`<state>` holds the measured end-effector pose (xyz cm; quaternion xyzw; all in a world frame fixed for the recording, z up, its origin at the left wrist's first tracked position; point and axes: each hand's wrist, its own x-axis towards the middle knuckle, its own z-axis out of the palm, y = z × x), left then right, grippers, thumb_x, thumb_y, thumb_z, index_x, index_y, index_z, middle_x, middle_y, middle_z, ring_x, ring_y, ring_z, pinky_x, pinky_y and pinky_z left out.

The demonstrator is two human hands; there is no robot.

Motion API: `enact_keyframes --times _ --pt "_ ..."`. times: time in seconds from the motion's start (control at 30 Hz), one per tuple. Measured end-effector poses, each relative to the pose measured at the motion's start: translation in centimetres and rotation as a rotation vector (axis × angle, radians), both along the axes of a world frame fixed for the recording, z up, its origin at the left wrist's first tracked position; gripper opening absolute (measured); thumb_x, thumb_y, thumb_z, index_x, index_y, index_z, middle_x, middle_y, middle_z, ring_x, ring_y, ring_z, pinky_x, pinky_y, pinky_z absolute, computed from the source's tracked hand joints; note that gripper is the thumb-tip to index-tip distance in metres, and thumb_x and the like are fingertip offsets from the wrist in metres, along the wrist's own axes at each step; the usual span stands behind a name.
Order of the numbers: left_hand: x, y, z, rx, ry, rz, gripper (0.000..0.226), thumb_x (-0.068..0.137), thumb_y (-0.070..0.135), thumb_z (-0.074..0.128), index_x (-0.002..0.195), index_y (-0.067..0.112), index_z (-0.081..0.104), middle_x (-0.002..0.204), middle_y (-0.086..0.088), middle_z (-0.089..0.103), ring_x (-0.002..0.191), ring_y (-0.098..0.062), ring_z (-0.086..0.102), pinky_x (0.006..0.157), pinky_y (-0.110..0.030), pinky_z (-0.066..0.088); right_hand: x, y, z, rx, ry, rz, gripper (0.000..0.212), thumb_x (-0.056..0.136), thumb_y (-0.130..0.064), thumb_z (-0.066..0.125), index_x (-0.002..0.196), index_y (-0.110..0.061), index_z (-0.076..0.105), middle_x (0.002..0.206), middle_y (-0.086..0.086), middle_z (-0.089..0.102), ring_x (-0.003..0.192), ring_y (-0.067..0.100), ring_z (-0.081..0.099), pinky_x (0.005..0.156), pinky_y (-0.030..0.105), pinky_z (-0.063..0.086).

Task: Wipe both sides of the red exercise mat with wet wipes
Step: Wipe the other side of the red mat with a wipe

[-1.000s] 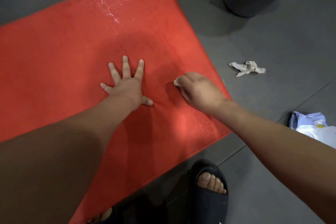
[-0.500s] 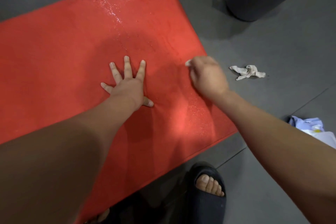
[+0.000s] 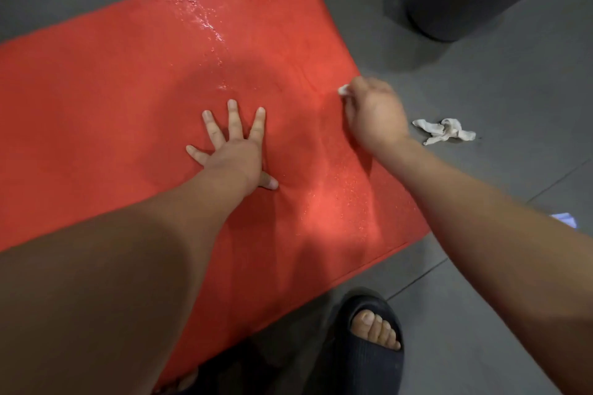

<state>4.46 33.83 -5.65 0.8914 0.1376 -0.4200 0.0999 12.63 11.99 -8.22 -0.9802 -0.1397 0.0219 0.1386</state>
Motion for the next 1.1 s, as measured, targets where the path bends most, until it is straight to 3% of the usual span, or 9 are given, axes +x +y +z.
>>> enact_keyframes --times 0.07,0.3,0.43,0.5,0.57,0.73,0.87,0.97,1.1 --pt "0.2 0.1 0.2 0.009 0.016 -0.001 0.143 0.067 0.055 0.088 0.147 0.053 -0.030 0.150 0.007 -0.054 0.141 -0.040 -0.042 0.109 -0.082 0.005 1.6 0.0 0.9 -0.019 0.054 -0.092 0.019 0.096 -0.024 0.050 0.096 -0.007 0.060 0.093 0.022 0.065 0.087 0.042 0.061 0.070 0.044 0.047" --pt "0.1 0.4 0.8 -0.010 -0.013 -0.029 0.144 0.065 0.060 0.087 0.150 0.050 -0.028 0.154 0.004 -0.049 0.144 -0.045 -0.036 0.108 -0.082 0.011 1.9 1.9 4.1 0.270 0.574 -0.004 0.013 0.098 -0.021 0.056 0.089 -0.015 0.062 0.078 0.002 0.068 0.073 0.018 0.063 0.069 0.033 0.051" --pt "-0.4 1.6 0.6 0.015 -0.111 -0.122 0.136 0.069 0.069 0.079 0.154 0.044 -0.023 0.165 0.003 -0.029 0.152 -0.044 -0.016 0.114 -0.075 0.015 3.0 -0.1 2.2 0.080 0.317 -0.203 0.016 0.090 -0.027 0.066 0.101 -0.015 0.065 0.100 0.008 0.059 0.092 0.024 0.059 0.078 0.024 0.039" --pt "0.0 2.7 0.9 0.085 -0.219 -0.191 0.130 0.073 0.074 0.071 0.158 0.035 -0.020 0.170 0.002 -0.005 0.153 -0.041 0.006 0.116 -0.069 0.019 2.1 -0.5 2.1 0.176 0.201 -0.220 0.019 0.089 -0.024 0.066 0.106 -0.014 0.063 0.105 0.007 0.052 0.091 0.022 0.056 0.079 0.022 0.036" --pt "1.0 3.9 1.4 0.127 -0.275 -0.202 0.132 0.072 0.076 0.071 0.159 0.031 -0.017 0.168 0.001 0.005 0.151 -0.041 0.011 0.116 -0.068 0.022 0.7 -0.4 1.8 0.222 0.142 -0.112 0.018 0.092 -0.024 0.061 0.106 -0.013 0.063 0.104 0.008 0.054 0.092 0.024 0.057 0.082 0.026 0.039" --pt "2.4 4.9 0.6 0.080 -0.060 -0.119 0.141 0.066 0.072 0.080 0.154 0.040 -0.026 0.160 0.005 -0.039 0.149 -0.046 -0.025 0.112 -0.077 0.015 -1.1 -0.1 0.0 0.154 0.129 0.185 0.014 0.096 -0.019 0.058 0.106 -0.011 0.064 0.101 0.013 0.054 0.090 0.035 0.058 0.078 0.037 0.044" --pt "2.6 4.7 0.0 0.048 -0.022 -0.077 0.141 0.070 0.066 0.081 0.153 0.039 -0.030 0.155 0.005 -0.047 0.145 -0.046 -0.033 0.112 -0.079 0.011 2.7 -0.1 0.0 0.071 0.041 0.037 0.016 0.097 -0.017 0.053 0.098 -0.003 0.060 0.097 0.020 0.054 0.082 0.041 0.056 0.069 0.044 0.045" --pt "2.8 4.6 -0.1 0.060 -0.017 -0.070 0.142 0.069 0.065 0.082 0.152 0.039 -0.030 0.154 0.005 -0.049 0.144 -0.046 -0.035 0.111 -0.079 0.010 3.7 1.4 0.7 0.023 0.057 -0.011 0.015 0.098 -0.015 0.050 0.095 -0.003 0.059 0.097 0.022 0.058 0.085 0.041 0.058 0.076 0.042 0.043" --pt "2.9 4.6 0.0 0.042 -0.001 -0.063 0.142 0.069 0.065 0.082 0.152 0.039 -0.030 0.153 0.004 -0.050 0.143 -0.047 -0.036 0.111 -0.079 0.010 -2.0 3.5 1.2 0.115 0.265 0.612 0.023 0.085 0.001 0.061 0.101 -0.015 0.063 0.095 0.006 0.060 0.084 0.027 0.061 0.079 0.030 0.044"
